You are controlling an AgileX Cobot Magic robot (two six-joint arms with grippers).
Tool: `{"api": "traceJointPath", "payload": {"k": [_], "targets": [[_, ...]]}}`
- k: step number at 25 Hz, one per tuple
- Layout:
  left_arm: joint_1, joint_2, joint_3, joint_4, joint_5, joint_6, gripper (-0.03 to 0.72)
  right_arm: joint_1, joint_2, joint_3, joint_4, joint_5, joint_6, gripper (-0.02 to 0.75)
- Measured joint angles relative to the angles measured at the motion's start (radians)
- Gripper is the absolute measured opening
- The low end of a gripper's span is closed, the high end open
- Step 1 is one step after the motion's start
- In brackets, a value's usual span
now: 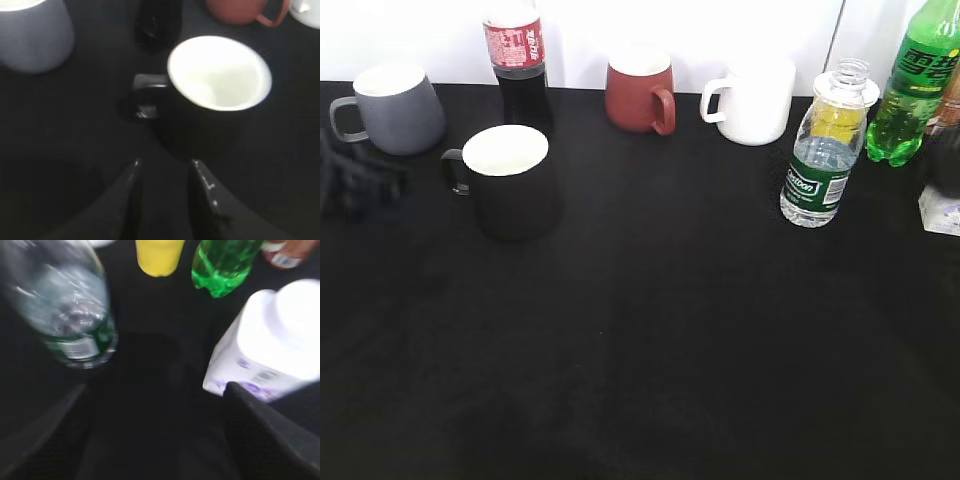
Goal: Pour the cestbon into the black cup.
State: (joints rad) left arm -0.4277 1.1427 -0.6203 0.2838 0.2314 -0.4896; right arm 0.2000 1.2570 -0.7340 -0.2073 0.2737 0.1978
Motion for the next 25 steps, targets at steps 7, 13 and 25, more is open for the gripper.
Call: {"api": "traceJointPath", "payload": {"k": [7,13,25], "targets": [[-0.162,-0.485,-0.133,-0.107,0.706,0.066,0.241,0.102,-0.525,-0.020,0.054,0.518,0.000,0.596],[-0.162,-0.879,-0.002,-0.155,0.841,0.186,0.241,0.102,-1.035,0.074,0.057,0.855,0.000,0.596],[-0.163,-0.970,0.097,-0.259,0.842,0.372,0.241,0.104,-1.176,0.227,0.129,0.781,-0.044,0.595]]}}
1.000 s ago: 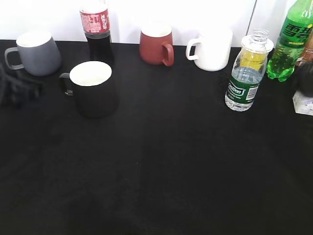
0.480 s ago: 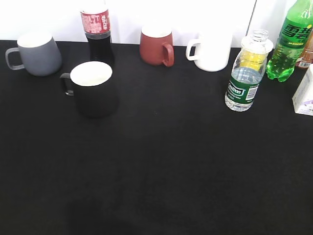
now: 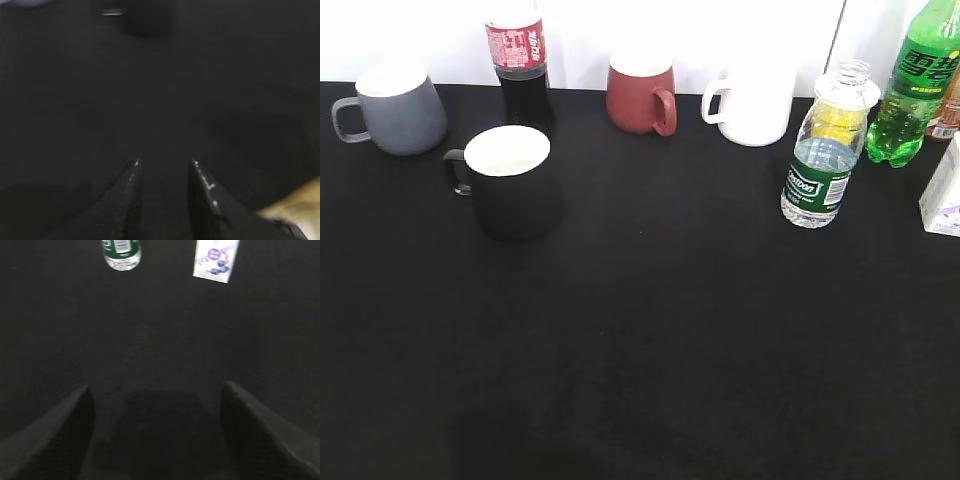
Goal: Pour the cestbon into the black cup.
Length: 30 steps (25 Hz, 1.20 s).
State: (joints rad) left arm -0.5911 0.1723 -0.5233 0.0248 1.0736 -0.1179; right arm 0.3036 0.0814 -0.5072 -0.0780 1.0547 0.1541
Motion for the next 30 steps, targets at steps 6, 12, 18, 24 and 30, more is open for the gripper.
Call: {"api": "traceJointPath", "payload": {"k": [6,12,18,24,30], "targets": [[0.000,-0.001,0.000,-0.019,-0.004,0.023,0.240,0.000,0.000,0.000,0.006,-0.003,-0.007,0.594],[0.035,-0.001,0.000,-0.012,-0.007,0.023,0.239,-0.054,-0.005,0.000,0.009,-0.007,-0.006,0.594],[0.331,-0.177,0.000,-0.025,-0.011,0.023,0.239,-0.346,-0.090,0.001,0.012,-0.010,-0.006,0.593],[0.532,-0.179,0.001,-0.025,-0.011,0.023,0.239,-0.359,-0.090,0.001,0.014,-0.011,-0.006,0.593],[0.544,-0.179,0.002,-0.025,-0.011,0.023,0.239,-0.359,-0.090,0.001,0.014,-0.011,-0.006,0.592]]}}
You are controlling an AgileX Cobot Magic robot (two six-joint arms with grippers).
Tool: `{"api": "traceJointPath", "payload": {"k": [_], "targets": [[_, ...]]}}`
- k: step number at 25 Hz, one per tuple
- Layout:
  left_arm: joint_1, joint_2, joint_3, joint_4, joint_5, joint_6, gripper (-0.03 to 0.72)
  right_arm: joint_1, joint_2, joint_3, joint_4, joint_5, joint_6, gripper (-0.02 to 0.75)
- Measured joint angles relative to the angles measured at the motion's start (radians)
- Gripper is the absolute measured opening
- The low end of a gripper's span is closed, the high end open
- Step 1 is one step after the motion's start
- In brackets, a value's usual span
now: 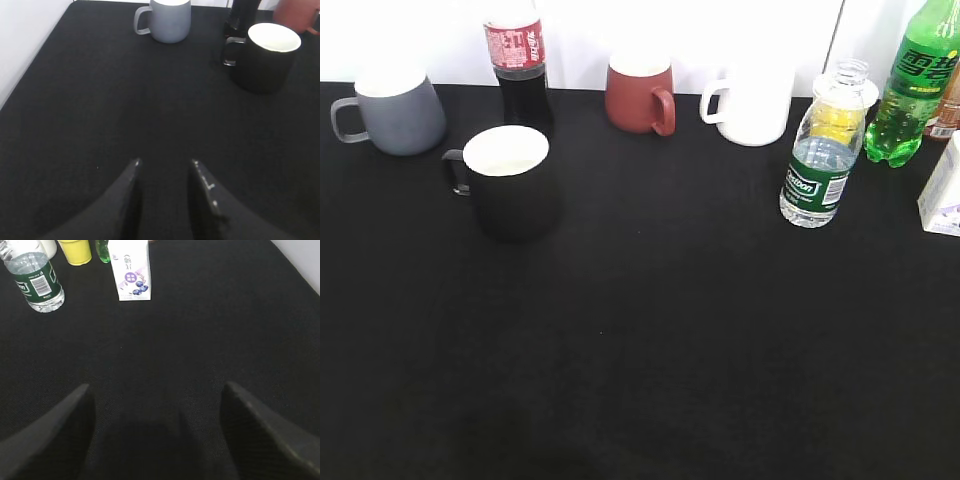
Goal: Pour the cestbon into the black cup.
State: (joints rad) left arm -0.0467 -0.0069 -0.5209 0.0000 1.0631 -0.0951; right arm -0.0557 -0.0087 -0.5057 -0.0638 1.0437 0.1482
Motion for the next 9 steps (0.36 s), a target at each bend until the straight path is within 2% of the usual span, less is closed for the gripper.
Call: {"api": "traceJointPath", "payload": {"k": [9], "targets": [[0.003,0.000,0.000,0.000,0.000,0.000,0.239,0.000,0.000,0.000,0.000,0.000,0.000,0.592]]}}
